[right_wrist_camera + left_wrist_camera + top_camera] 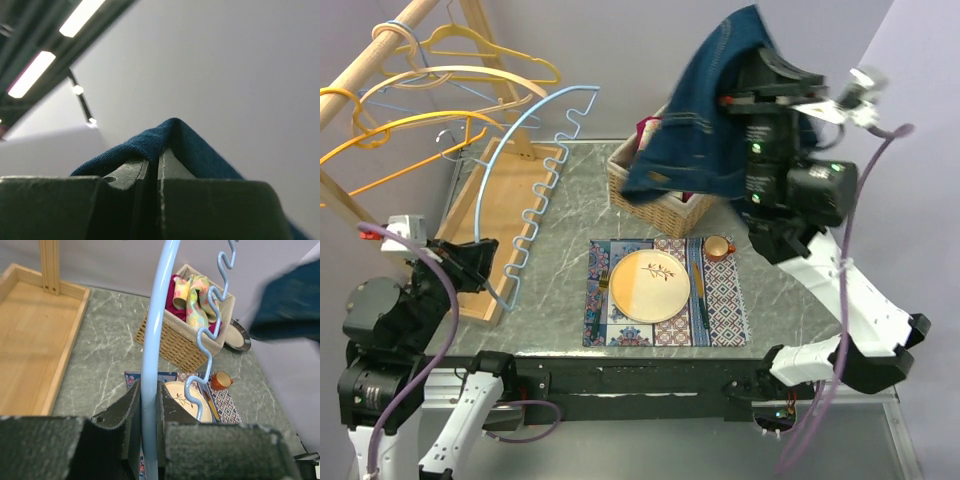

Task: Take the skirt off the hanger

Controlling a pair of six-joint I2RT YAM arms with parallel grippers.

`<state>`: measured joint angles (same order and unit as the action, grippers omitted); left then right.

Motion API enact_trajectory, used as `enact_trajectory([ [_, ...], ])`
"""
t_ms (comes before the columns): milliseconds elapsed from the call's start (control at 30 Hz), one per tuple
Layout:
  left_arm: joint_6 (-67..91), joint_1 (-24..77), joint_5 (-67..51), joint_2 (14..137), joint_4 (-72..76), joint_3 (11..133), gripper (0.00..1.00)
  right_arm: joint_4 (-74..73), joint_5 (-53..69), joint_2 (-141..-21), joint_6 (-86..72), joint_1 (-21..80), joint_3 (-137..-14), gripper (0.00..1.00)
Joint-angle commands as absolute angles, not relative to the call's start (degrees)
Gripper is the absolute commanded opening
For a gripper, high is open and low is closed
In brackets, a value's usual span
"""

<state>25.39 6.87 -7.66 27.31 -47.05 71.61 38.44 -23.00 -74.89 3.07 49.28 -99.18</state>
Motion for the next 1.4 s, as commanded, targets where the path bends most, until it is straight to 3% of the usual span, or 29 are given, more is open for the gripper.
enact_trajectory([
  [0,23.1,6.6,-6.5,27.7,-42.9,79.4,0.01,39.6,-21.0,-74.2,1.4,43.6,-98.7,0.00],
  [167,24.6,6.6,-1.0,27.8,-40.8,84.1,0.01,36.8,-20.1,-76.8,-4.6,35.8,-101.2,0.00],
  [367,25.6,6.6,-3.0,28.3,-36.7,87.2,0.01,35.2,-11.7,-85.5,-17.5,26.2,-106.3,0.00],
  [567,25.1,6.6,-1.8,27.9,-33.4,86.6,0.01,37.0,-5.4,-94.5,-11.1,22.7,-111.6,0.00],
  [767,25.4,6.6,-2.1,26.9,-31.7,84.4,0.01,43.2,5.4,-103.2,-6.2,20.6,-108.0,0.00],
  [1000,25.8,6.6,-2.8,26.4,-30.9,83.3,0.01,40.1,13.6,-117.0,-11.5,20.5,-114.3,0.00],
  [1167,25.4,6.6,-1.6,25.4,-29.5,81.6,0.01,46.0,0.3,-113.0,-19.7,20.3,-99.3,0.00],
  [1367,24.8,6.5,-1.3,25.2,-30.0,81.4,0.01,40.5,-20.1,-107.2,-20.6,18.2,-83.7,0.00],
])
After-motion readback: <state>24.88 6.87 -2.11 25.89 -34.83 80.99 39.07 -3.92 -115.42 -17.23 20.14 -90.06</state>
